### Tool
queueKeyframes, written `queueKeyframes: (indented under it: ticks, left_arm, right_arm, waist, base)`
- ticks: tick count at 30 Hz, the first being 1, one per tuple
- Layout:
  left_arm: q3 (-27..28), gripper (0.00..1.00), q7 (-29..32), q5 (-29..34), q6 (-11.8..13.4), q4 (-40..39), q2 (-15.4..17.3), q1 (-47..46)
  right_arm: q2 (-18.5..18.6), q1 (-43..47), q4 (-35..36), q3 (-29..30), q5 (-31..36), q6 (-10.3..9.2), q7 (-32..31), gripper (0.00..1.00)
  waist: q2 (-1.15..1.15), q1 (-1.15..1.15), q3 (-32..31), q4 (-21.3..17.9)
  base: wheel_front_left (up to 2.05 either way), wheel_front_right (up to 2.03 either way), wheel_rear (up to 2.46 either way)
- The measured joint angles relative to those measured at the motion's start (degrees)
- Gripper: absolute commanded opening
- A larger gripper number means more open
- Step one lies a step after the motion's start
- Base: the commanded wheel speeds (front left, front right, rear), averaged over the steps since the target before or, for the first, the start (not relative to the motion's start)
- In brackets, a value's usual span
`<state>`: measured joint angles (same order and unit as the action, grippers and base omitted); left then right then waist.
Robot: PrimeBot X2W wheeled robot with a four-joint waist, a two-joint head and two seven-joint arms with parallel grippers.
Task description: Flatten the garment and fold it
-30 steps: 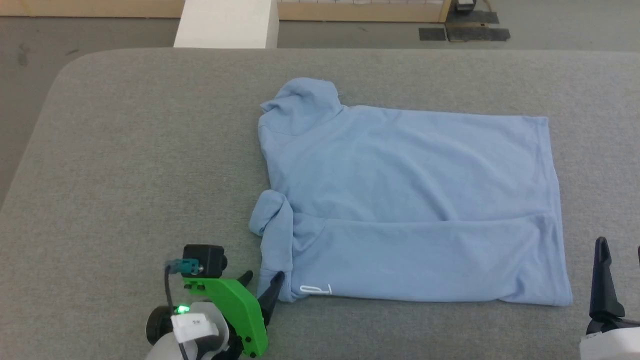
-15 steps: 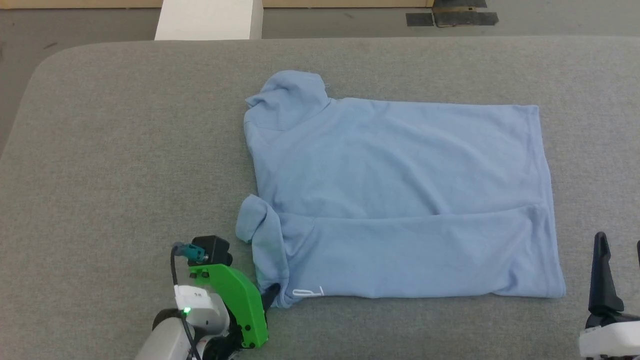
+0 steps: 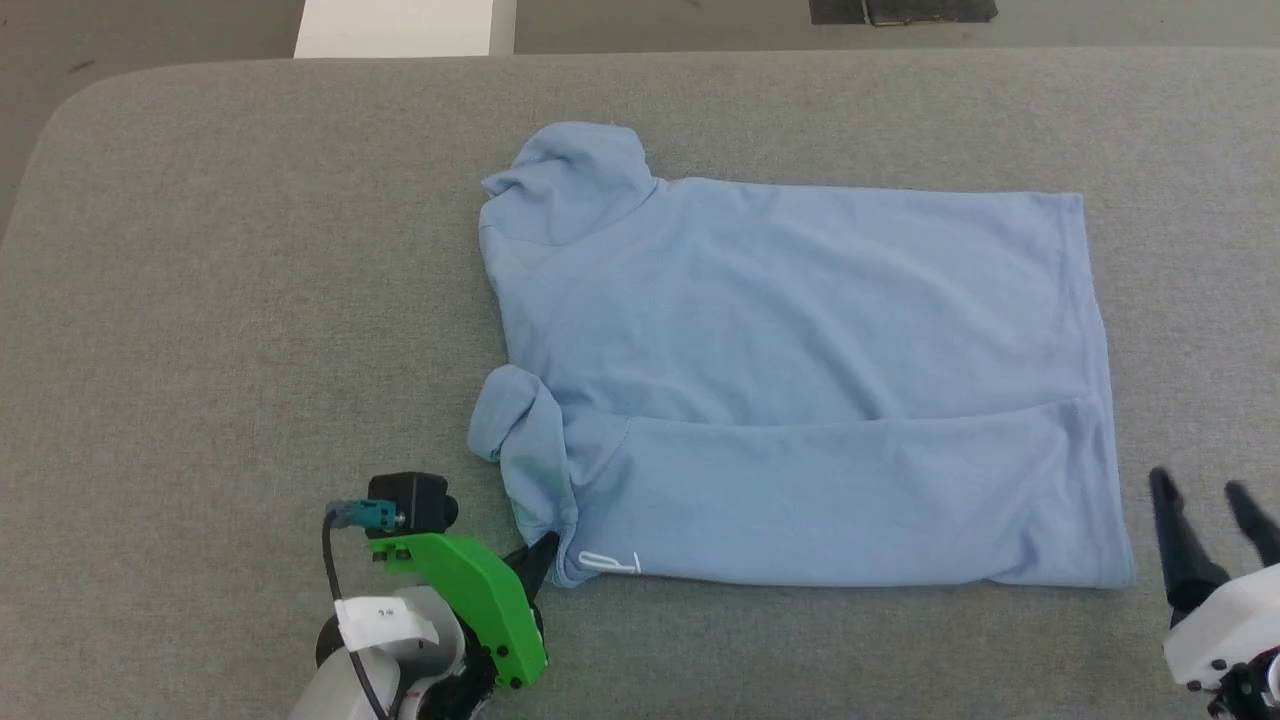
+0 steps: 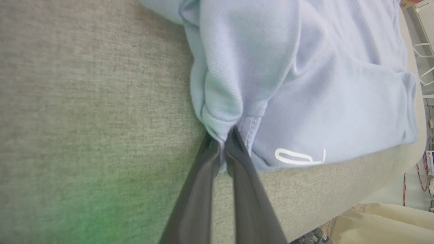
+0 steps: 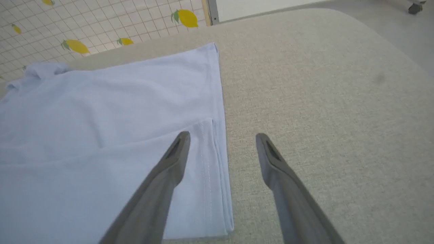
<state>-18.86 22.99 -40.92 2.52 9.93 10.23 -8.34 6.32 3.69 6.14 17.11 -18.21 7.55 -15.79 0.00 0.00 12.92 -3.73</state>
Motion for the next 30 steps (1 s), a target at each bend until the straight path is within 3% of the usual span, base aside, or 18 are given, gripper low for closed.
queueKeyframes:
  ticks: [3, 6, 15, 16, 17, 18, 30]
  left_arm:
    - [0.0, 0.00, -0.4, 0.0, 0.0, -0.5, 0.0, 0.0]
    - [0.0, 0.00, -0.5, -0.1, 0.0, -0.7, -0.2, 0.0]
    - [-0.7, 0.00, -0.7, -0.1, 0.0, -1.4, -0.7, -0.7]
    - [-0.8, 0.00, -0.6, -0.1, 0.0, -1.4, -0.7, -0.8]
    - [-0.8, 0.00, -0.4, -0.1, 0.0, -1.5, -0.8, -0.9]
    - [-0.8, 0.00, -0.3, -0.2, 0.0, -1.5, -0.8, -1.0]
    - [2.2, 0.00, -0.9, -3.2, 0.4, -4.8, 0.4, 1.8]
  right_arm:
    - [1.0, -0.3, -1.8, 0.3, -0.8, 0.00, -9.5, 1.00]
    - [2.1, -0.7, -2.8, 0.3, -1.3, 0.00, -14.5, 1.00]
    - [1.9, -2.3, -8.1, -0.2, -2.6, 0.01, -20.5, 1.00]
    - [2.0, -2.4, -8.4, -0.2, -2.7, 0.01, -20.9, 0.67]
    - [1.8, -2.6, -8.6, 0.2, -3.2, 0.01, -21.1, 0.18]
    - [1.8, -2.8, -8.7, 0.3, -3.5, 0.01, -21.3, 0.00]
    - [1.6, -3.9, -5.7, 1.1, -5.3, 0.01, -21.4, 0.00]
  waist:
    - [0.00, 0.00, 0.4, 0.3]
    - [0.00, 0.00, 0.8, 0.6]
    - [0.00, 0.00, 2.3, 2.4]
    - [0.00, 0.00, 2.5, 2.5]
    - [0.00, 0.00, 2.7, 2.7]
    - [0.00, 0.00, 2.8, 2.8]
    - [0.00, 0.00, 0.4, 2.4]
  base:
    - [0.00, 0.00, 0.00]
    - [0.00, 0.00, 0.00]
    - [0.00, 0.00, 0.00]
    - [0.00, 0.00, 0.00]
    - [0.00, 0.00, 0.00]
    - [0.00, 0.00, 0.00]
    - [0.00, 0.00, 0.00]
